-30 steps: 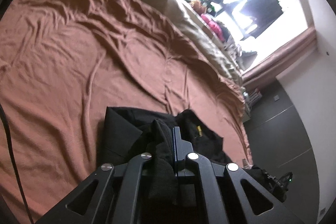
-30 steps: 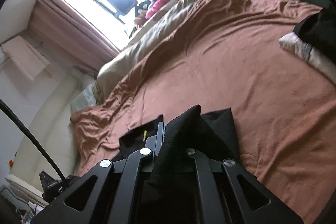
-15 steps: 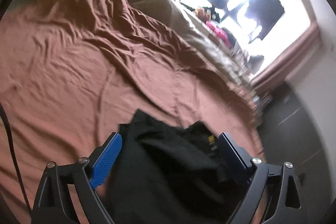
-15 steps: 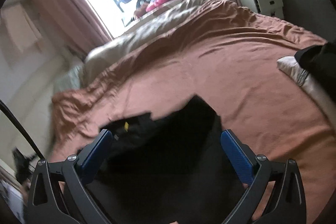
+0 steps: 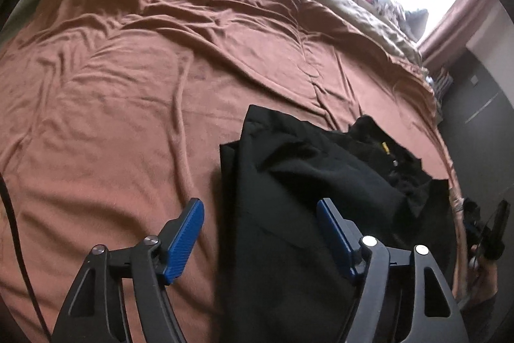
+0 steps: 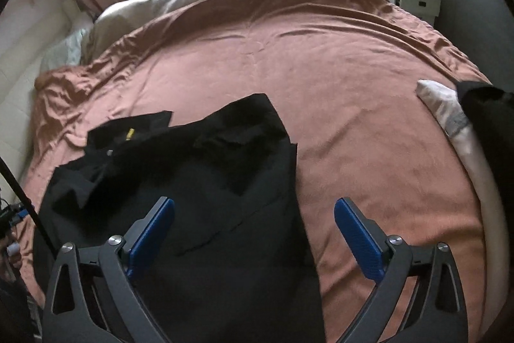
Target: Fold large clothes
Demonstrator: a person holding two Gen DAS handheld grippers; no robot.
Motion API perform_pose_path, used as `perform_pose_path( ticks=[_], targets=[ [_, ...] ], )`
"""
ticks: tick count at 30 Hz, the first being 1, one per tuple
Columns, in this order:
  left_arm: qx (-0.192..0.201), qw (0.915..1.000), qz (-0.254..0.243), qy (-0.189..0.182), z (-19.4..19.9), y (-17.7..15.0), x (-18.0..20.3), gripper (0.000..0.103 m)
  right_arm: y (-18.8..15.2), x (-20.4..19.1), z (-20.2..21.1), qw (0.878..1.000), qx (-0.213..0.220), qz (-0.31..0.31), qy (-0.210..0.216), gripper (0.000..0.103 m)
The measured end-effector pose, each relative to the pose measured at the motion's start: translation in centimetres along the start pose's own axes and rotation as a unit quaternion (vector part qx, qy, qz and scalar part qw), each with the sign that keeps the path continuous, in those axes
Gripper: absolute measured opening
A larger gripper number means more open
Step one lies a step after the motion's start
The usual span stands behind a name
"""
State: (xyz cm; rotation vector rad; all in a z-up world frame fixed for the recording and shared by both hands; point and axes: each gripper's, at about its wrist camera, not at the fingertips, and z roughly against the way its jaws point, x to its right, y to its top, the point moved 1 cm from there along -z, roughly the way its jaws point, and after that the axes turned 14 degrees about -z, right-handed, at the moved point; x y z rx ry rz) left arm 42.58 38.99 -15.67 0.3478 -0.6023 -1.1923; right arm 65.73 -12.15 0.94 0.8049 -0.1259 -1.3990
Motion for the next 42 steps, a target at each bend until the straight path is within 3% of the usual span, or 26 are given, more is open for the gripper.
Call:
perform_pose_path(
  ticks=[4, 8, 11, 12, 13, 14, 15, 16, 18, 22, 27, 36, 39, 42],
  targets=[
    [-0.011, 0.9997, -0.023, 0.004, -2.5, 1.5, -0.4, 0.071, 2.5, -0.6, -4.0, 0.999, -0.026, 0.017, -0.019, 0.089],
    [-0.028, 0.9989, -0.035, 0.013, -5.2, 2.9, -1.0, 0.062, 3.7, -1.7, -6.7, 0.999, -0.042, 0.025, -0.014, 0.060],
    [-0.029, 0.9987, -0.041, 0.002, -6.5, 3.7, -1.1, 0.058, 4.2, -2.3, -8.2, 0.998, -0.042, 0.043, -0.020, 0.053],
    [-0.027, 0.9986, -0.045, 0.001, -6.8, 4.0, -1.0, 0.054, 4.4, -2.5, -8.6, 0.998, -0.041, 0.048, -0.021, 0.042],
    [-0.024, 0.9986, -0.048, -0.004, -7.0, 4.2, -0.9, 0.049, 4.5, -2.5, -8.9, 0.998, -0.038, 0.049, -0.024, 0.032],
    [-0.023, 0.9984, -0.050, -0.009, -7.1, 4.4, -0.8, 0.032, 4.5, -2.4, -8.9, 0.998, -0.031, 0.047, -0.028, 0.013],
    [-0.024, 0.9984, -0.051, -0.005, -7.1, 4.6, -0.7, 0.009, 4.7, -2.0, -8.8, 0.999, -0.022, 0.042, -0.026, 0.005],
    [-0.020, 0.9983, -0.054, 0.004, -6.9, 4.7, -0.6, 0.001, 4.6, -1.8, -8.4, 0.999, -0.011, 0.038, -0.014, 0.002],
    [0.029, 0.9974, -0.065, 0.008, -5.1, 4.8, -0.2, 0.001, 4.1, -1.5, -7.1, 0.999, 0.016, 0.042, -0.010, 0.001],
    [0.068, 0.9967, -0.045, 0.000, -3.1, 5.0, -0.7, 0.001, 4.0, 0.0, -4.8, 0.998, 0.055, 0.010, 0.008, 0.000],
    [0.069, 0.9972, -0.029, 0.005, -3.2, 5.8, -0.7, 0.001, 3.2, 0.1, -5.6, 0.998, 0.058, 0.005, -0.005, 0.000],
    [0.085, 0.9959, -0.033, 0.008, -4.0, 9.0, -0.4, 0.001, 5.0, -0.8, -6.1, 0.997, 0.077, -0.003, -0.014, 0.000],
    [0.061, 0.9971, -0.036, 0.026, -5.8, 9.9, 0.0, 0.002, 5.1, -1.1, -7.8, 0.997, 0.071, -0.013, -0.034, 0.001],
    [0.030, 0.9985, -0.029, 0.035, -7.1, 10.0, 0.1, 0.003, 5.2, -1.0, -9.7, 0.998, 0.038, -0.026, -0.042, 0.002]
  ],
)
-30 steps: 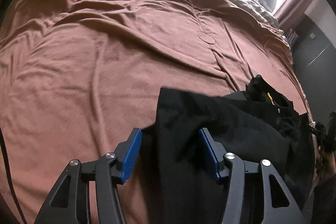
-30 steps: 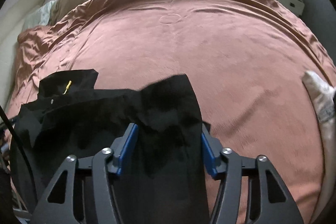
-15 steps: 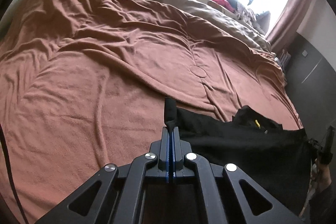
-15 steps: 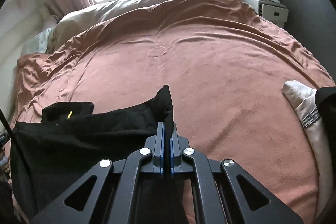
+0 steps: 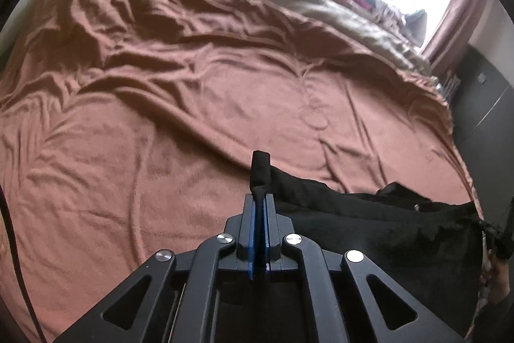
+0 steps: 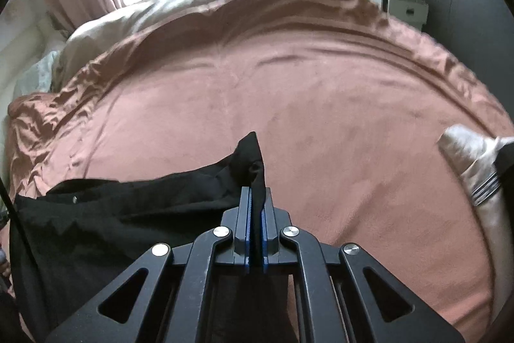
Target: Fold large clothes
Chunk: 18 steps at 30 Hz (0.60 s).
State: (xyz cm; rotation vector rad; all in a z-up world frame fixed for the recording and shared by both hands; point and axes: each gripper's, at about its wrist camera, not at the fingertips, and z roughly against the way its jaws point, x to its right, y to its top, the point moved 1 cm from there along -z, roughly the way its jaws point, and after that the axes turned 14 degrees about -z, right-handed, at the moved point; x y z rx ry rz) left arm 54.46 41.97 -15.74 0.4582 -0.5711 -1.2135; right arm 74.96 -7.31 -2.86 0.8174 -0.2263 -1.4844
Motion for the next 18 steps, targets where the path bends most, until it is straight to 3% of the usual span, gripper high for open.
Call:
perform_pose_path(
  ticks=[2, 4, 5, 6, 12, 18],
  targets=[
    [-0.006, 1.0000, 0.003, -0.002, 0.1, -0.3, -0.2, 0.011, -0.3, 0.2, -0.6, 1.000, -0.021, 0.000, -0.008, 0.007],
    [-0.006, 0.9999, 0.007, -0.008, 0.9, -0.7, -0.4, 0.036, -0.5, 0.4, 0.0, 1.000, -0.017, 0.007, -0.012, 0.035],
    [-0.001, 0.9999, 0.009, -0.008, 1.5, -1.0, -0.5, 0.056, -0.6, 0.5, 0.5, 1.000, -0.014, 0.008, -0.008, 0.076],
    [0.004, 0.9999, 0.010, -0.005, 2.0, -1.1, -0.4, 0.067, -0.7, 0.7, 1.0, 1.000, -0.012, 0.006, -0.001, 0.094],
    [0.019, 0.9998, -0.008, 0.002, 6.3, -3.2, 1.1, 0.069, -2.3, 2.0, 6.6, 1.000, 0.025, 0.002, 0.012, 0.094],
    [0.007, 0.9982, -0.060, 0.002, 9.4, -7.0, 5.3, 0.069, -7.6, 0.5, 11.7, 0.997, 0.029, 0.056, 0.035, 0.094]
  ],
)
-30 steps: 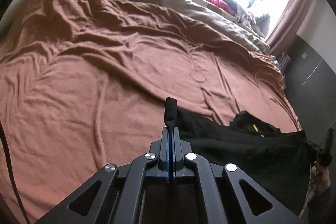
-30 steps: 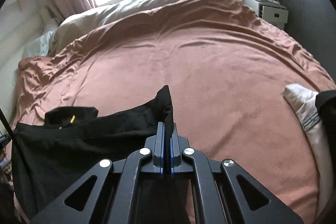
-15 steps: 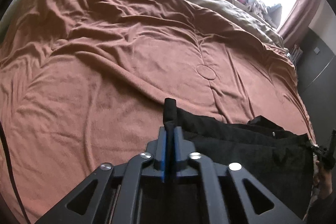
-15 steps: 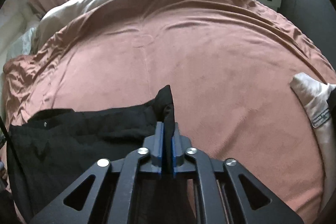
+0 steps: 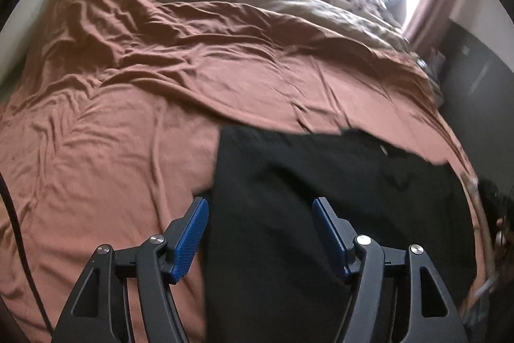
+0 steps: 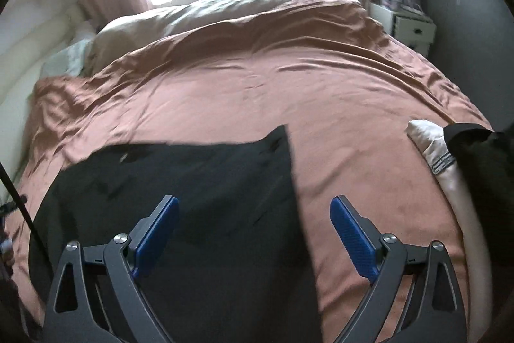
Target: Fold large clothes
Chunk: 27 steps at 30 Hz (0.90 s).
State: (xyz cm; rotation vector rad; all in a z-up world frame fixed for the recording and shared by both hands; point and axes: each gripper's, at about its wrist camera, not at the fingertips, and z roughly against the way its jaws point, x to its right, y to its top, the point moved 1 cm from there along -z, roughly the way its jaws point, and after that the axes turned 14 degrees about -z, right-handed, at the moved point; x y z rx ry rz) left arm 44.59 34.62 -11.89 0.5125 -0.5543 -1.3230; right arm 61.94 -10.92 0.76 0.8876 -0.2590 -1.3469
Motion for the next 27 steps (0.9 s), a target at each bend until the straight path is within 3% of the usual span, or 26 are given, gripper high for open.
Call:
perform_pose_path(
  ticks=[12, 17, 23, 27],
  targets=[
    [-0.022, 0.9975, -0.065, -0.015, 4.0, -7.0, 9.2, 0.069, -9.7, -3.2, 5.3, 0.997, -0.033, 0.064, 0.033, 0.094],
    [-0.037, 0.9955, -0.086, -0.017, 4.5, -9.4, 11.7, 0.069, -11.6, -4.3, 6.6, 0.995, -0.044, 0.082, 0.043, 0.094],
    [-0.068, 0.9897, -0.124, -0.022, 2.8, -11.6, 14.6, 0.069, -14.2, -6.8, 4.6, 0.987, -0.084, 0.132, 0.043, 0.094],
    [-0.091, 0.9877, -0.127, -0.006, 0.3, -12.1, 14.7, 0.069, -14.6, -7.9, 1.4, 0.981, -0.105, 0.160, 0.003, 0.094]
  ],
)
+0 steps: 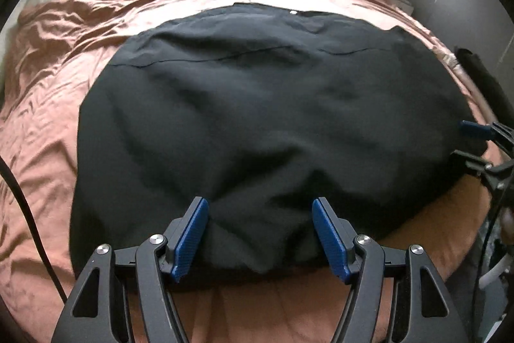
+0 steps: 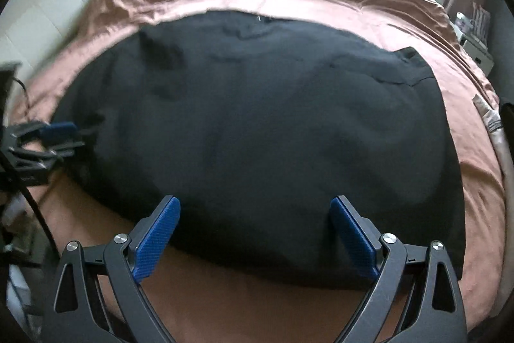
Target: Fold large clothes
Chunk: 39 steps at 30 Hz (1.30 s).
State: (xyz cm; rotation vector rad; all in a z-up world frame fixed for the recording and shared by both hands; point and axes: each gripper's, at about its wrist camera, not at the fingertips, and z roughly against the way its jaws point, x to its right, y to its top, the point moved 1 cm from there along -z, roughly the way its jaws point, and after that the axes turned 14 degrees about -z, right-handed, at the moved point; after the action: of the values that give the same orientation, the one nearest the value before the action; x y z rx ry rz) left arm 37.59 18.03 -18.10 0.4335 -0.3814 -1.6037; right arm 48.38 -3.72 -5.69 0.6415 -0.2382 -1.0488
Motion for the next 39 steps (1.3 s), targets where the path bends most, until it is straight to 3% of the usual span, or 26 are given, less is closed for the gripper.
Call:
perform_pose_path(
  ticks=[4, 7, 13, 19, 25, 27, 39],
  targets=[
    [-0.002, 0.9999, 0.015, 0.008, -0.9, 0.8, -1.1, 0.069, 1.8, -0.1, -2.0, 1.000, -0.011, 0.000, -0.028, 0.092],
    [-0.011, 0.9997, 0.018, 0.016, -1.8, 1.6, -1.8, 0.069, 3.6, 0.0, -3.0, 0.999, -0.014, -0.004, -0.036, 0.085],
    [-0.025, 0.9990, 0.023, 0.029, -3.6, 3.5, -3.6, 0.069, 7.1, -0.7, -6.5, 0.998, -0.029, 0.002, -0.052, 0.085],
    [-0.029, 0.9978, 0.034, 0.049, -4.9, 5.3, -5.7, 0.069, 10.1, -1.9, -9.8, 0.997, -0.021, 0.015, -0.076, 0.085],
    [-0.009, 0.9965, 0.071, 0.044, -3.8, 6.1, -7.7, 0.069, 12.8, -1.5, -11.9, 0.996, -0.005, -0.022, -0.092, 0.084],
    [0.001, 0.9957, 0.083, 0.042, -2.9, 5.6, -8.1, 0.069, 12.5, -1.3, -11.4, 0.996, -0.005, -0.027, -0.088, 0.074],
    [0.032, 0.9858, 0.160, 0.042, 3.3, -1.0, -9.6, 0.069, 5.9, -3.3, -6.3, 1.000, 0.009, -0.020, 0.002, 0.074]
  ],
)
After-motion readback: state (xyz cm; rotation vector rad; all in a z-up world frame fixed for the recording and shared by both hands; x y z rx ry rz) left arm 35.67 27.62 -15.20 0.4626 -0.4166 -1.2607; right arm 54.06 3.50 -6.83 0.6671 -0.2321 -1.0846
